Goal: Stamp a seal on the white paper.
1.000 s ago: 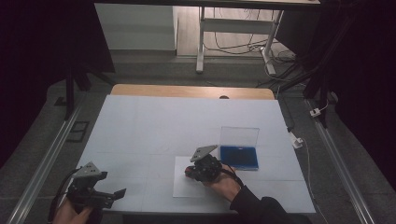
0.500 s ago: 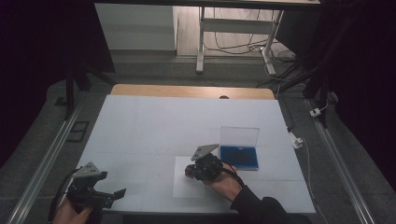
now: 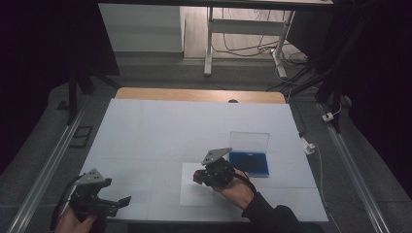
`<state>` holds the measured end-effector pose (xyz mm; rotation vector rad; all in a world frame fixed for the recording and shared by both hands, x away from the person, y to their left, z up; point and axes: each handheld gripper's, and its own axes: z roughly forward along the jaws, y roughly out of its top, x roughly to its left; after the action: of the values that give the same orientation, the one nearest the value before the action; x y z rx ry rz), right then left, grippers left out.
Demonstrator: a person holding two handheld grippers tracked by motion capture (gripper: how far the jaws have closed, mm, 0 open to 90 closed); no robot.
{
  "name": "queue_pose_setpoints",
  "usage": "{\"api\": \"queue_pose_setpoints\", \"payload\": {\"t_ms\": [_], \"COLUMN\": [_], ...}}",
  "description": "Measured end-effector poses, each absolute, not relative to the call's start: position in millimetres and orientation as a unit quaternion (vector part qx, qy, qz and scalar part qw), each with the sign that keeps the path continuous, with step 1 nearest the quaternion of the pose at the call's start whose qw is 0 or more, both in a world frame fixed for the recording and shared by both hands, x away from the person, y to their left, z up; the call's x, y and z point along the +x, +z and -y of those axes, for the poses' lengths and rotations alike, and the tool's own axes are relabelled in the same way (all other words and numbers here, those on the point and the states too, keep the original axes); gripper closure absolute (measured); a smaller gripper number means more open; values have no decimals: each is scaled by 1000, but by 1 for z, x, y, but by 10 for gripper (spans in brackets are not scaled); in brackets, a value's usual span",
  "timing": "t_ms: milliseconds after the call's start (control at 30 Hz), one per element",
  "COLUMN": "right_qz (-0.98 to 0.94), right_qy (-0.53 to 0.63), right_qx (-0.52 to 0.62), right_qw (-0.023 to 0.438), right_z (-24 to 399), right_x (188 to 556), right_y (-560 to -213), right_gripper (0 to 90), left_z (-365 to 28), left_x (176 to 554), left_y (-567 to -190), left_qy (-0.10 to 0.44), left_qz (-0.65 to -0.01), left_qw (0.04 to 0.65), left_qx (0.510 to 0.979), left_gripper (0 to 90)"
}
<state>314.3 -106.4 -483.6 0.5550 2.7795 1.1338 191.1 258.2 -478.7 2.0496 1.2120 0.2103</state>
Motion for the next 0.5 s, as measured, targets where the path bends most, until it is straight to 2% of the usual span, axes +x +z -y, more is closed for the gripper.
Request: {"api": "queue_pose_setpoints", "payload": {"t_ms": [500], "right_qz": [-899], "right_qy": [388], "right_qx": [196], "right_qw": [48], "right_z": [125], "right_x": [315], "right_y": [-469], "right_gripper": [790], "left_z": [-258], "left_x": [191], "left_y": [-479], "left_qy": [81], "left_qz": [-471], "left_qw": [367], "left_qx": [798], "left_gripper": [20]}}
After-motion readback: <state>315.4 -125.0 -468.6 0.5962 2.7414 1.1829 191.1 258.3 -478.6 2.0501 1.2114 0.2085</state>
